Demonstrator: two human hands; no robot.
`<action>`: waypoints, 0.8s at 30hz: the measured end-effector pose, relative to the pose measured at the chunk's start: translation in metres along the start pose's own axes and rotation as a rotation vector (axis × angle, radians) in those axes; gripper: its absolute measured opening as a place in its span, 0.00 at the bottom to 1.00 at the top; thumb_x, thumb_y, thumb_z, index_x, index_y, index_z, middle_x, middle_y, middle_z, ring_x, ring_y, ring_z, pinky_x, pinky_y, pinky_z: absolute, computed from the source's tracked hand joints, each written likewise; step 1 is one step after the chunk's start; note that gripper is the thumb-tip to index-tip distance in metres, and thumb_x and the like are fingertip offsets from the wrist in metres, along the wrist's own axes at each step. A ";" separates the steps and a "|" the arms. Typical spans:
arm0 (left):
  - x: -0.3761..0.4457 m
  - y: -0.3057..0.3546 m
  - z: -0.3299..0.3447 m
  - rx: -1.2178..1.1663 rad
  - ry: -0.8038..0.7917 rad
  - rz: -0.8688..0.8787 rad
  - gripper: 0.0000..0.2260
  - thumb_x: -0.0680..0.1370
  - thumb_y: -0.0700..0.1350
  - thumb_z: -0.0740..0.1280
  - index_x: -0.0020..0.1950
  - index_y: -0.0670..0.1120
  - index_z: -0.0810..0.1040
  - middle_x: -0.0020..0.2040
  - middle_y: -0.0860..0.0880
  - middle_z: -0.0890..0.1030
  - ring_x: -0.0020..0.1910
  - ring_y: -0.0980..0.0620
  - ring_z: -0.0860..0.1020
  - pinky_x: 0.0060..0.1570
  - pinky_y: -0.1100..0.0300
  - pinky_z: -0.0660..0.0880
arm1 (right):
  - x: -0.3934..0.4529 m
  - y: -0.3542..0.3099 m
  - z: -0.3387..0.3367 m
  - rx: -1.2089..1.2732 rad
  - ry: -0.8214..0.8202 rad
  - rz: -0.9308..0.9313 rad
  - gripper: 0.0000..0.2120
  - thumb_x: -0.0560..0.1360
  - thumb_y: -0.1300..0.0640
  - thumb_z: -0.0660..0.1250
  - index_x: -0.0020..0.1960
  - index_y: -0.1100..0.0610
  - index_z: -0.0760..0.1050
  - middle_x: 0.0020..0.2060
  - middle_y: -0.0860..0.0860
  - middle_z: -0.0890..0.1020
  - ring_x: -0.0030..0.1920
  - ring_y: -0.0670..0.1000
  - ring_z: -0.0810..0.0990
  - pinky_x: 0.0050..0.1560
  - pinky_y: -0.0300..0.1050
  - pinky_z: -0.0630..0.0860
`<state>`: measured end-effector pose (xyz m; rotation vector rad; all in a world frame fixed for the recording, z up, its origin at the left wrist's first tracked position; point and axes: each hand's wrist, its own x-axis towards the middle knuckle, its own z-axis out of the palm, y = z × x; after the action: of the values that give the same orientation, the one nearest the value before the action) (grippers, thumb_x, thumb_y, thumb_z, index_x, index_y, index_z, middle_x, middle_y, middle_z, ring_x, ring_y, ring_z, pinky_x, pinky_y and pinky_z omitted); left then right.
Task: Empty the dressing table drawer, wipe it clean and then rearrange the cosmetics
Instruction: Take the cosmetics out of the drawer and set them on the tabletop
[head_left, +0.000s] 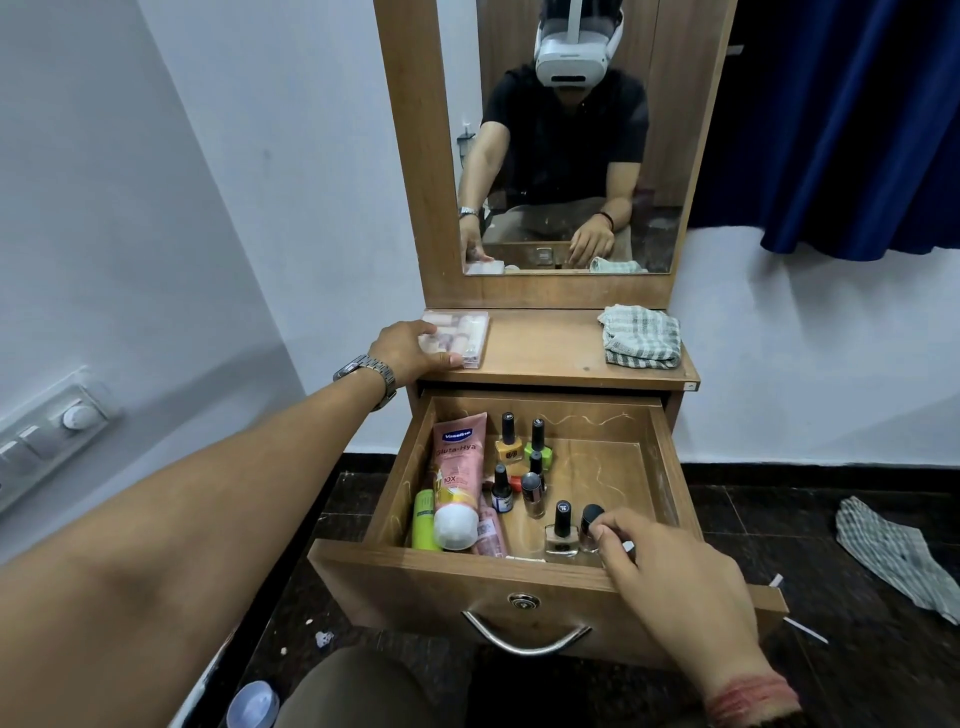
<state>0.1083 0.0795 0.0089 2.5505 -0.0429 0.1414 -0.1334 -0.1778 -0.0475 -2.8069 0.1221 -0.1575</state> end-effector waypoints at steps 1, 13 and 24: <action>0.001 0.000 0.000 0.005 0.000 -0.001 0.33 0.67 0.60 0.75 0.68 0.48 0.73 0.70 0.45 0.72 0.66 0.44 0.71 0.58 0.55 0.70 | 0.000 0.000 0.000 -0.001 0.001 0.001 0.13 0.79 0.39 0.49 0.56 0.37 0.69 0.42 0.40 0.81 0.42 0.44 0.80 0.40 0.42 0.74; 0.009 0.002 0.002 0.015 0.002 -0.014 0.33 0.69 0.61 0.73 0.70 0.48 0.71 0.71 0.44 0.71 0.66 0.43 0.71 0.60 0.51 0.71 | 0.000 0.000 0.001 -0.008 0.009 -0.007 0.12 0.79 0.39 0.50 0.55 0.37 0.69 0.41 0.40 0.81 0.41 0.43 0.80 0.39 0.41 0.74; 0.017 0.005 0.004 0.036 -0.015 -0.033 0.34 0.69 0.62 0.72 0.70 0.49 0.70 0.71 0.45 0.70 0.66 0.43 0.70 0.60 0.51 0.73 | 0.001 0.001 0.003 -0.005 0.010 -0.005 0.13 0.79 0.39 0.49 0.58 0.36 0.69 0.41 0.42 0.82 0.42 0.45 0.80 0.41 0.43 0.75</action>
<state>0.1249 0.0730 0.0102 2.5865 -0.0035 0.1110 -0.1317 -0.1780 -0.0504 -2.8115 0.1180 -0.1726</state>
